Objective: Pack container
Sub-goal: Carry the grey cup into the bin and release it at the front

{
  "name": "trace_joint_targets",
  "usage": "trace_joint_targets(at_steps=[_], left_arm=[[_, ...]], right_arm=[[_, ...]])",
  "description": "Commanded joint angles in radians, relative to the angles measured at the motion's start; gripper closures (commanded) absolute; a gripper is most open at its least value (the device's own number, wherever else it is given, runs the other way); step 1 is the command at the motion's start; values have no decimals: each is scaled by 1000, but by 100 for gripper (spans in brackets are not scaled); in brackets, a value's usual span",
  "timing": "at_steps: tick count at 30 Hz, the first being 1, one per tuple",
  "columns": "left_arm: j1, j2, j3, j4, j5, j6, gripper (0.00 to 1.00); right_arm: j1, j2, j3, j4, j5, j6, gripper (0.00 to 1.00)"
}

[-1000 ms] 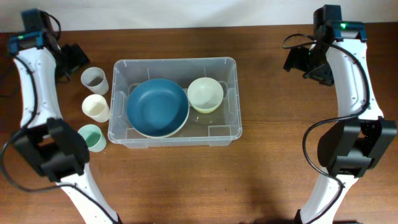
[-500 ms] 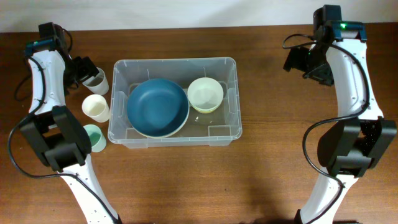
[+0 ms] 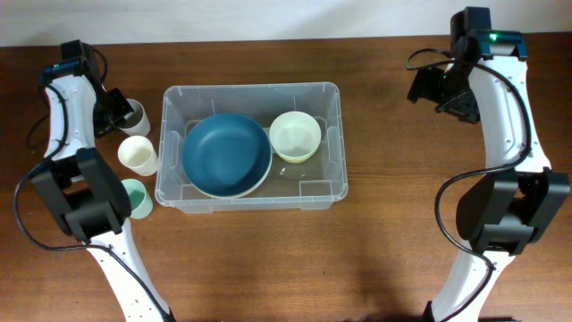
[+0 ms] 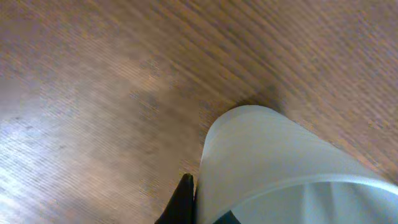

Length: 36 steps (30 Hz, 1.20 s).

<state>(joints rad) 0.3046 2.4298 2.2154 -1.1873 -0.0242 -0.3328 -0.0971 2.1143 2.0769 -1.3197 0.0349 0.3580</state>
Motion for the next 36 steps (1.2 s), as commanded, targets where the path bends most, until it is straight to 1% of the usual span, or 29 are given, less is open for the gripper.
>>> trace_joint_targets(at_steps=[1, 3, 4, 6, 10, 12, 14, 15, 16, 17, 18, 21, 22, 23, 28, 29, 30, 33, 36], left_arm=[[46, 3, 134, -32, 11, 5, 99], [59, -1, 268, -82, 33, 5, 99], [61, -3, 377, -120, 68, 5, 99], [58, -6, 538, -179, 138, 7, 99], [-2, -9, 915, -309, 349, 112, 99], [-61, -61, 915, -320, 391, 183, 99], [-147, -100, 916, -360, 395, 263, 99], [-174, -103, 916, -373, 394, 284, 99], [-232, -106, 916, -402, 394, 317, 99], [-266, -106, 916, -419, 394, 335, 99], [-335, -106, 908, -446, 394, 359, 99], [-443, -106, 893, -466, 394, 381, 99], [-485, -106, 885, -477, 394, 426, 99], [-555, -106, 867, -500, 378, 508, 99], [-701, -105, 733, -475, 304, 511, 99], [-722, -105, 694, -457, 286, 511, 99], [-747, -105, 608, -419, 270, 510, 99], [-755, -105, 527, -414, 271, 510, 99], [-755, -105, 457, -485, 275, 506, 99]], right_arm=[[-2, -2, -3, 0, -1, -6, 1], [-2, -2, -3, 0, -1, -6, 1], [-2, -2, -3, 0, -1, -6, 1], [-2, -2, -3, 0, -1, -6, 1], [-2, -2, -3, 0, -1, -6, 1], [-2, -2, -3, 0, -1, -6, 1], [-2, -2, -3, 1, -1, -6, 1], [-2, -2, -3, 0, -1, -6, 1], [-2, -2, -3, 0, -1, -6, 1], [-2, -2, -3, 0, -1, -6, 1], [-2, -2, -3, 0, -1, -6, 1], [-2, -2, -3, 0, -1, -6, 1], [-2, -2, -3, 0, -1, -6, 1], [-2, -2, -3, 0, -1, -6, 1], [-2, -2, -3, 0, -1, -6, 1], [-2, -2, -3, 0, -1, -6, 1], [-2, -2, -3, 0, -1, -6, 1], [-2, -2, -3, 0, -1, -6, 1], [-2, -2, -3, 0, -1, -6, 1]])
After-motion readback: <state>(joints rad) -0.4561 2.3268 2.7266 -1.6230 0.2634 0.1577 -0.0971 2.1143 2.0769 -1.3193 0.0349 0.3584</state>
